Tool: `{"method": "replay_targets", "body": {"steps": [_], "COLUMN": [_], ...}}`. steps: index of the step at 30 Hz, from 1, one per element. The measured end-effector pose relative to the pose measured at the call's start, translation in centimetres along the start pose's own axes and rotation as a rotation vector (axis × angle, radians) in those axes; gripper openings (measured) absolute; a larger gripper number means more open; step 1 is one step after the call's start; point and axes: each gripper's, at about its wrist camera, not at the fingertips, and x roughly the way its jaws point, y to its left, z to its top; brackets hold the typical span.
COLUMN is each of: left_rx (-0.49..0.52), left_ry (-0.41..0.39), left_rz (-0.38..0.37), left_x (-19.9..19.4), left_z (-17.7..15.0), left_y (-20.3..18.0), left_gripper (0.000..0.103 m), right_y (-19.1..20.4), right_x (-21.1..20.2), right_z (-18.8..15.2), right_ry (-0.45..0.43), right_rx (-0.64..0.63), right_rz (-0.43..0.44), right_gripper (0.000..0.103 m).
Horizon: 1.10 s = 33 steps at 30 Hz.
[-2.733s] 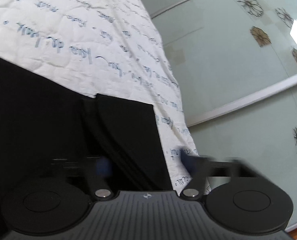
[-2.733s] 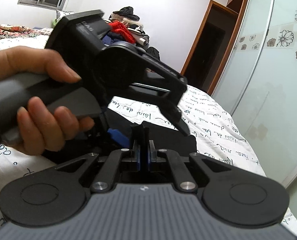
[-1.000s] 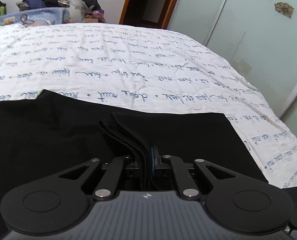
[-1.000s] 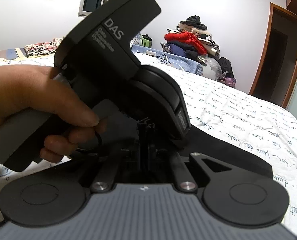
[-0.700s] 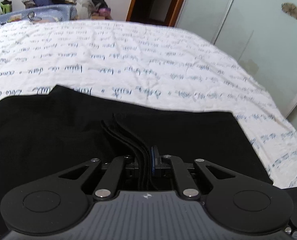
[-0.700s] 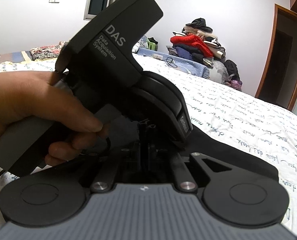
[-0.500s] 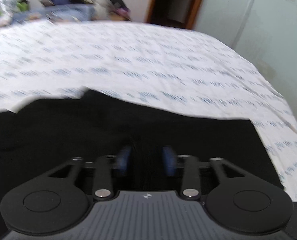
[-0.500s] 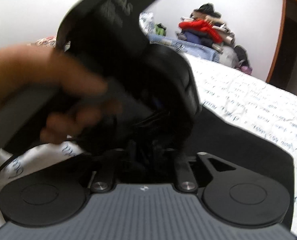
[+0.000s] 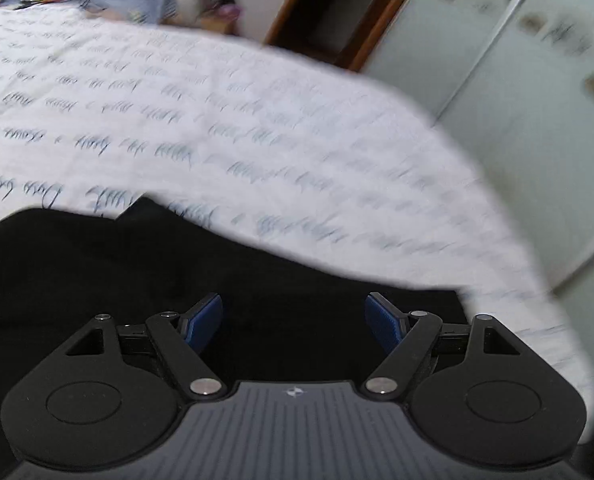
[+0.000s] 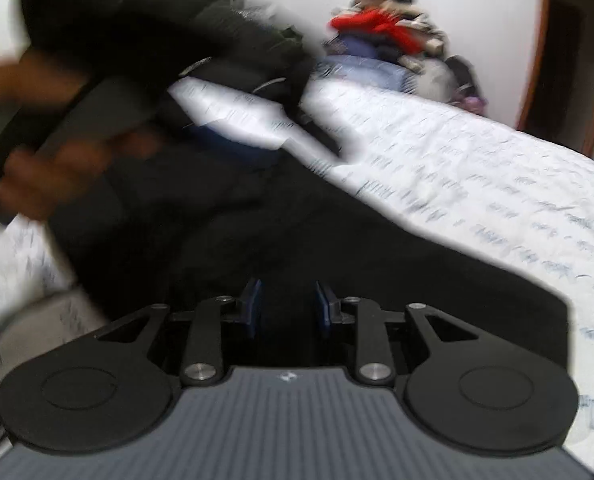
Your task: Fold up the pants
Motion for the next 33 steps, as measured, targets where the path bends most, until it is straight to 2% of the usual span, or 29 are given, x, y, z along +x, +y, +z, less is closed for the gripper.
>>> {"method": "replay_targets", "body": {"steps": [1,3,6,7,8,11,12,14,17,21,28,33], "left_rx": [0.011,0.055,0.066,0.086,0.113,0.214,0.231,0.237,0.218,0.188,-0.070,-0.132], "left_ry": [-0.010,-0.058,-0.090,-0.089,-0.078,0.001,-0.002,-0.033,-0.073,-0.063,-0.171,-0.227], "left_rz": [0.049,0.036,0.016,0.016,0.033,0.153,0.186,0.203,0.204,0.271,0.208,0.266], "left_x": [0.2,-0.5,-1.6,-1.6,-1.3,1.1,1.5,0.8,-0.8,-2.1,-9.6,-14.1], "left_z": [-0.3,-0.8,-1.0,-0.9,-1.0,-1.6,-2.0,-2.3,-2.2,-2.6,-4.4,-5.6], "left_y": [-0.3,-0.9,-1.8,-2.0,-2.3,-2.7,-2.6,-2.5,-1.7,0.8,7.8,11.5], "left_gripper": [0.078,0.078,0.078,0.078,0.078,0.078,0.078,0.078,0.079,0.081,0.081,0.081], "right_y": [0.4,0.8,1.1,1.2,1.5,1.7,1.5,1.1,1.9,2.6,4.0,5.8], "right_x": [-0.3,-1.5,-3.3,-3.3,-2.9,-2.1,-2.3,-3.4,-4.1,-2.1,-2.0,-1.1], "right_z": [-0.2,-0.1,-0.2,-0.3,-0.5,-1.3,-1.4,-1.4,-1.3,-0.7,1.0,2.6], "right_ry": [-0.009,-0.024,-0.066,-0.064,-0.052,-0.025,-0.026,-0.033,-0.040,0.007,-0.045,-0.090], "right_rx": [-0.030,-0.046,-0.047,-0.048,-0.053,-0.064,-0.056,-0.046,-0.068,-0.075,-0.093,-0.156], "right_rz": [-0.026,-0.038,-0.004,0.006,0.016,0.009,0.011,0.007,-0.015,-0.008,-0.024,0.013], "right_gripper": [0.027,0.027,0.037,0.037,0.037,0.038,0.038,0.037,0.038,0.041,0.041,0.044]}}
